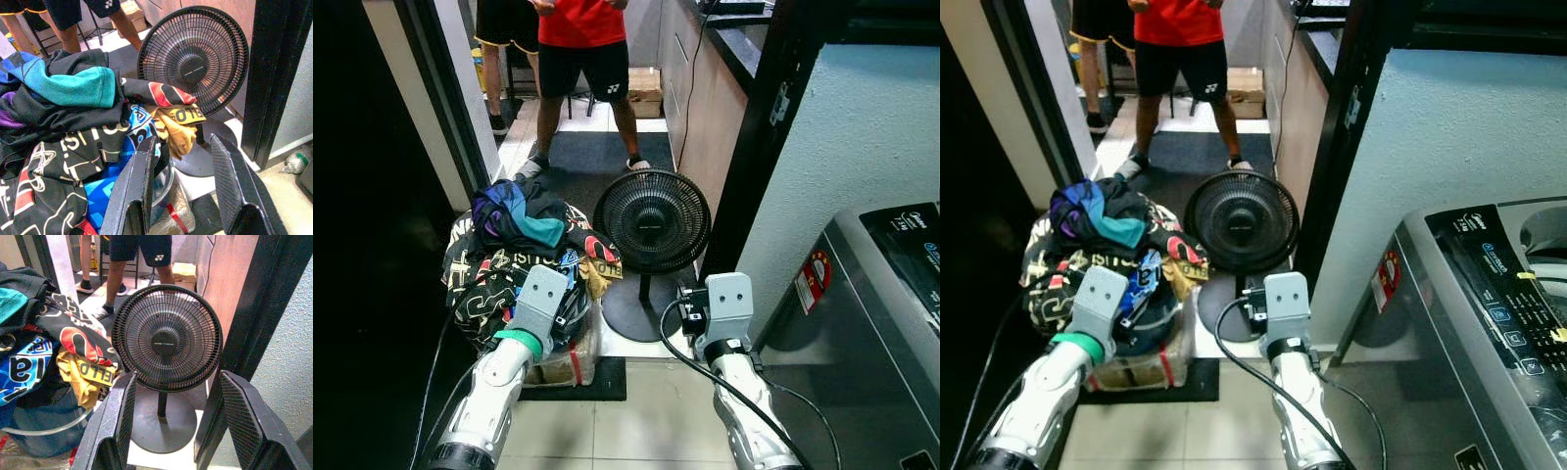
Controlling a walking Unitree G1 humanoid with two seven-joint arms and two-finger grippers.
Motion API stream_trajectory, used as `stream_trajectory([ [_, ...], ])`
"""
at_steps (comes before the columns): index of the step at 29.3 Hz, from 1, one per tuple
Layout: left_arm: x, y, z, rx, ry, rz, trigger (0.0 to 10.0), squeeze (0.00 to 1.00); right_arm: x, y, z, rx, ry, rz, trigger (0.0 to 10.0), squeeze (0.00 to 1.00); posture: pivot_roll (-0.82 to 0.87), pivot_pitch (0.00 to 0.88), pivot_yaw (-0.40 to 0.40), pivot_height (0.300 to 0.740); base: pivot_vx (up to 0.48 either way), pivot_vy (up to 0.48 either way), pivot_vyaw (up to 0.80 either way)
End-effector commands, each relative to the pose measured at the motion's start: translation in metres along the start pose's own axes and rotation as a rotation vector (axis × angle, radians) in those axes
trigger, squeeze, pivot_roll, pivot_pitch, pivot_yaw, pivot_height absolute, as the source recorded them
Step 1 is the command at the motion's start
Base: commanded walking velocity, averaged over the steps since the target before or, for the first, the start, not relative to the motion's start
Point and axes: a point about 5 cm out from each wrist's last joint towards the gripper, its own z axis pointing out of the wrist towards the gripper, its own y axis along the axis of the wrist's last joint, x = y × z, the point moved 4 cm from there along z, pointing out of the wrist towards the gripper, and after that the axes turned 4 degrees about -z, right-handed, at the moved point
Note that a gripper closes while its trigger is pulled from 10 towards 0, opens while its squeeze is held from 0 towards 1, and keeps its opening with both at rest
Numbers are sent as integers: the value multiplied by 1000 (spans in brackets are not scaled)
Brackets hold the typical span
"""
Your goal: Clothes washing
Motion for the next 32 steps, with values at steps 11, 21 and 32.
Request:
stream_trajectory([
  [11,2,-5,-3,19,24,-21,10000,0,4,-5,0,20,13,-6,10000,0,26,4,43,740,0,0,0],
  [21,2,-6,-3,24,26,-23,10000,0,5,-5,0,19,22,-10,10000,0,24,3,42,740,0,0,0],
  [32,2,-7,-2,34,31,-14,10000,0,7,-5,0,19,32,-15,10000,0,26,0,38,740,0,0,0],
])
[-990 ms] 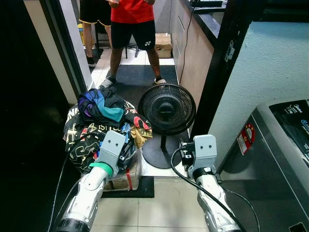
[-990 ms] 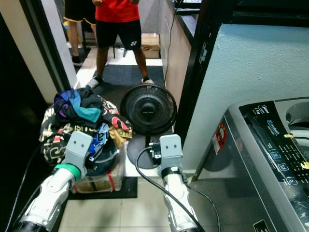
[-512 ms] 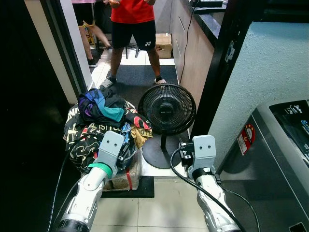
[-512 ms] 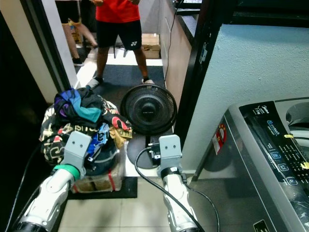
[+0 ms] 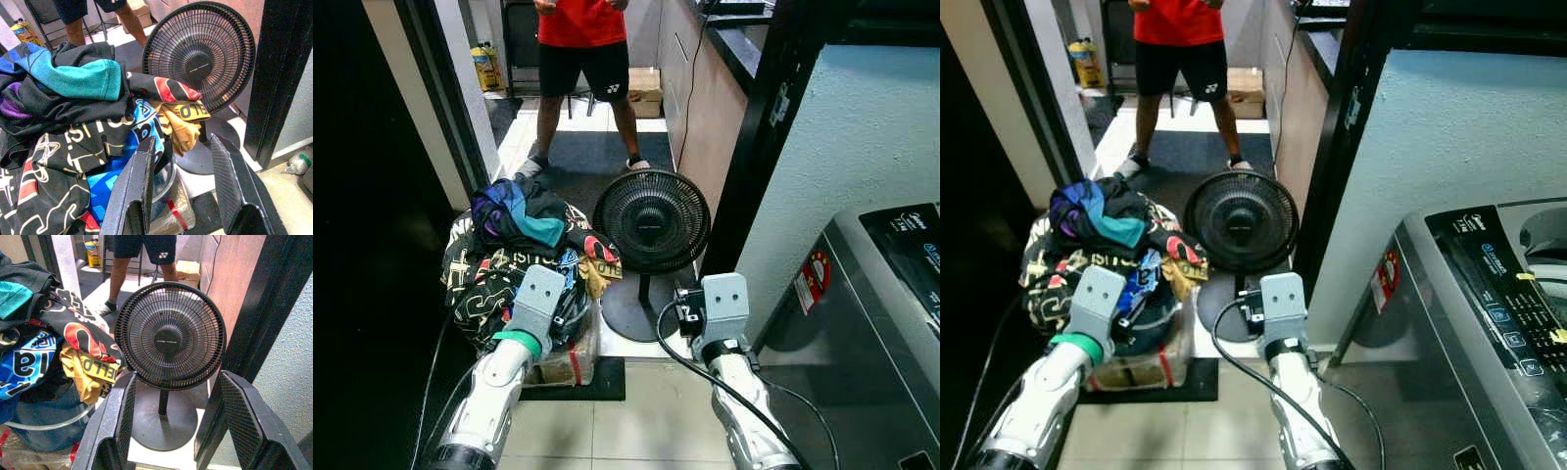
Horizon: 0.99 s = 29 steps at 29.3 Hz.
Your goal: Clothes washing
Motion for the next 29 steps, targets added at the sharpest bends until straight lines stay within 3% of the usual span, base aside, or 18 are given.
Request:
stream_trajectory([
  [1,0,-5,-1,23,3,-4,10000,0,4,-3,0,13,17,-5,10000,0,28,0,36,740,0,0,0],
  [18,-1,-6,-2,22,3,-12,10000,0,5,-4,-1,13,22,-8,10000,0,27,0,37,740,0,0,0],
  [29,-1,-7,-3,23,4,-10,10000,0,8,-4,-1,14,29,-11,10000,0,31,1,37,740,-335,0,0],
])
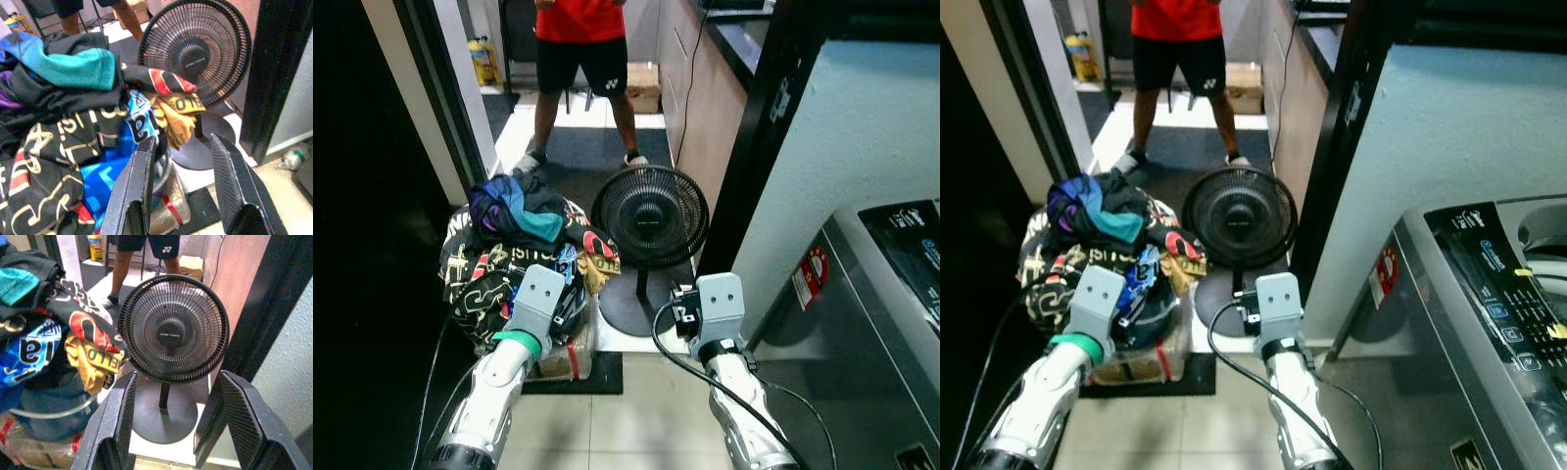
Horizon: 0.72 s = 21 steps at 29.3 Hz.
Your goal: Clothes washing
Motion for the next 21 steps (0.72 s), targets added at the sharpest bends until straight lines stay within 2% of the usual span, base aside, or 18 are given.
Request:
stream_trajectory([
  [1,-1,-6,-3,22,3,-8,10000,0,3,-4,-1,14,7,-2,10000,0,31,1,37,740,-386,0,0],
  [12,0,-7,-3,24,6,-3,10000,0,3,-4,-1,15,8,-1,10000,0,33,4,37,740,-378,0,0],
  [21,1,-5,-2,13,20,14,10000,0,4,-5,-1,19,14,-6,10000,0,33,9,34,740,33,0,0],
])
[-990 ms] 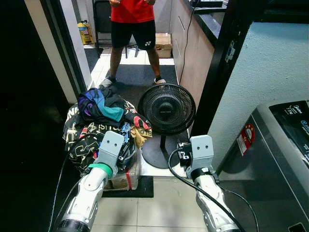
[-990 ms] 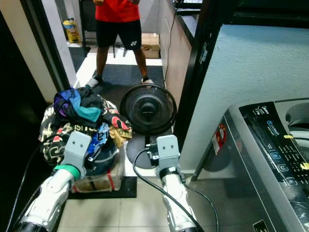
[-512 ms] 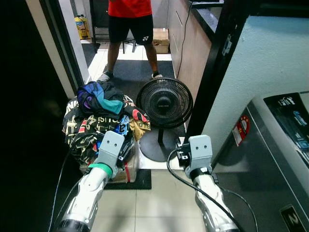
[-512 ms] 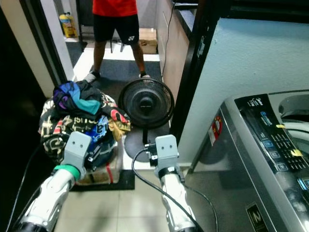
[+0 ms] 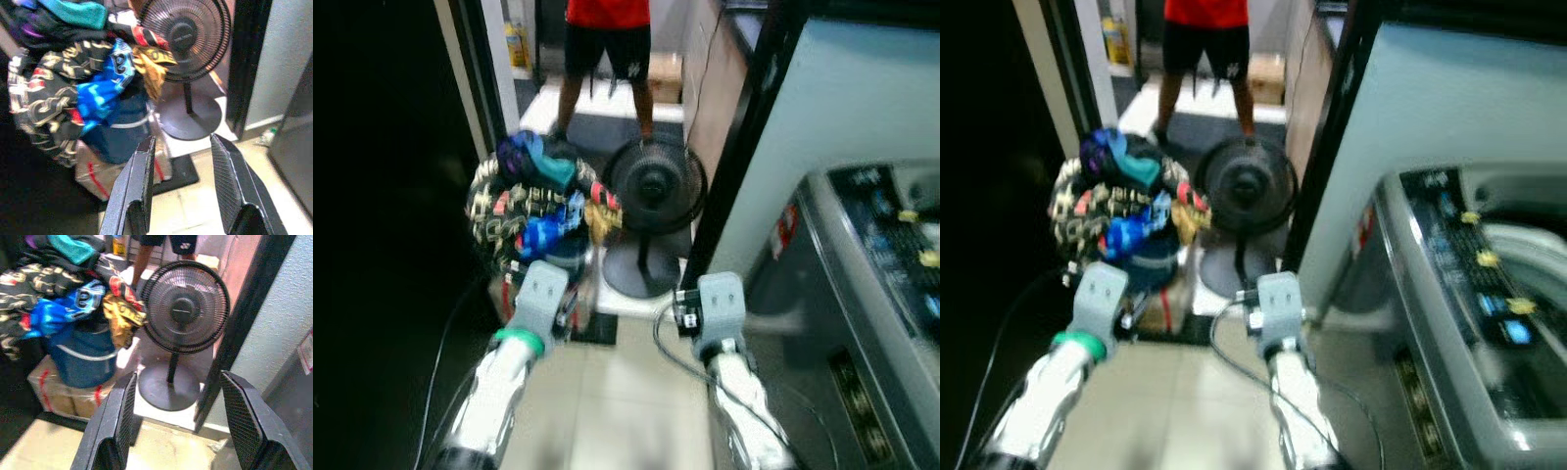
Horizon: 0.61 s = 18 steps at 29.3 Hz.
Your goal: Clothes washing
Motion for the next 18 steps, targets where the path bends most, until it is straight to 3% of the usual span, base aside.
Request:
stream_trajectory([
  [1,0,-4,-2,11,4,8,10000,0,2,0,1,3,9,-6,10000,0,33,9,34,740,296,0,0],
  [6,0,-4,-2,12,4,9,10000,0,3,0,1,2,13,-11,10000,0,32,12,31,740,393,0,0],
  [14,-1,-5,-2,14,4,7,10000,0,7,0,0,-6,42,-33,10000,0,32,14,30,740,449,0,794],
  [18,-1,-5,-2,14,4,8,10000,0,7,0,0,-2,38,-32,10000,0,32,15,31,740,423,0,0],
])
